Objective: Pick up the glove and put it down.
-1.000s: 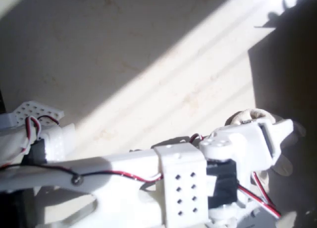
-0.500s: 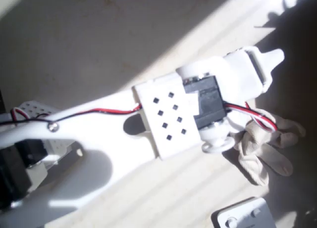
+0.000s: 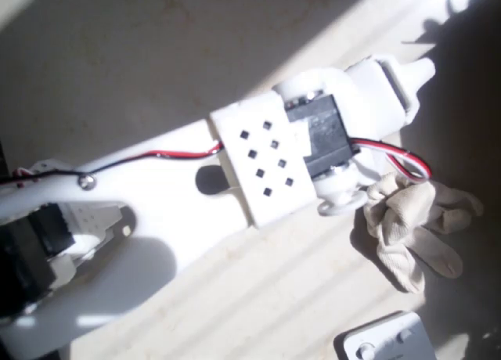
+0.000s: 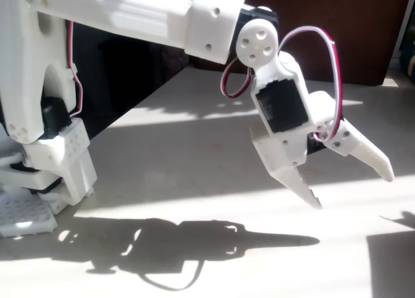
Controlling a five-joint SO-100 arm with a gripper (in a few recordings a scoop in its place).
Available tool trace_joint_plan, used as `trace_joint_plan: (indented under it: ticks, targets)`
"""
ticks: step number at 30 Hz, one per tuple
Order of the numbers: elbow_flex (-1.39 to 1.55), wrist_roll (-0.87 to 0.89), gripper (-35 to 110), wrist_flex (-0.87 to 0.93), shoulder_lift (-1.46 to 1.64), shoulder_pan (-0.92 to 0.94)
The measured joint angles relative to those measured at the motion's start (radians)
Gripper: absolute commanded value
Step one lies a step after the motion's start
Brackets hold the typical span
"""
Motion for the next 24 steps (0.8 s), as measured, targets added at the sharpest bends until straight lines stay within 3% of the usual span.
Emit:
trace_joint_plan:
  ticks: [4, 11, 24]
  targets:
    - [0.000, 0.000, 26, 0.000, 0.000, 0.000]
    - [0.000, 0.000, -2, 0.000, 0.000, 0.000]
    - [0.000, 0.000, 0, -0.011, 0.000, 0.000]
